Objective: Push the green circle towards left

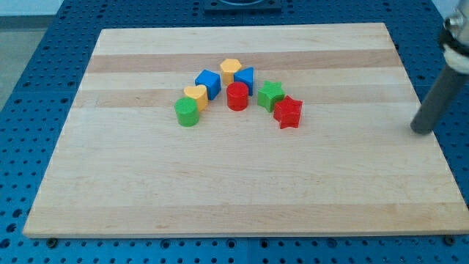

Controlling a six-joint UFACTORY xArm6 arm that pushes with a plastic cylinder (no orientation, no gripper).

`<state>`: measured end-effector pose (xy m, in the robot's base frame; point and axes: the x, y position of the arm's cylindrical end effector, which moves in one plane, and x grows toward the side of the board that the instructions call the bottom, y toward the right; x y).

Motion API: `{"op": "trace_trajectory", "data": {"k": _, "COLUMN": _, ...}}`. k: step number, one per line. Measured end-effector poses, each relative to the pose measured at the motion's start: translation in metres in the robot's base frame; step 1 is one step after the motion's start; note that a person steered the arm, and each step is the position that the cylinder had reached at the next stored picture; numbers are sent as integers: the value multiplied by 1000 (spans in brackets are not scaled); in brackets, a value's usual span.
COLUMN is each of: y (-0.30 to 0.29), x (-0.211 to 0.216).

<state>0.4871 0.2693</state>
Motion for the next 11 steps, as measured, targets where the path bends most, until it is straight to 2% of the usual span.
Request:
{"op": "trace_trajectory", "data": {"k": 1, "y": -50, "x": 24}}
{"op": "trace_trajectory", "data": {"k": 3, "y": -222, "x": 17}}
{"op": "trace_trajectory", "data": {"k": 5, "y": -362, "x": -48}}
{"op": "trace_trajectory", "data": {"k": 7, "y": -432, "x": -62}}
{"op": "trace_trajectory", "data": {"k": 8, "y": -451, "x": -90}}
{"op": "trace_trajectory", "data": {"k": 9, "y": -451, "x": -92}}
{"op": "trace_trajectory", "data": {"k": 10, "y": -434, "x": -49}}
{"op": "trace_trajectory", "data": {"k": 11, "y": -391, "x": -44}}
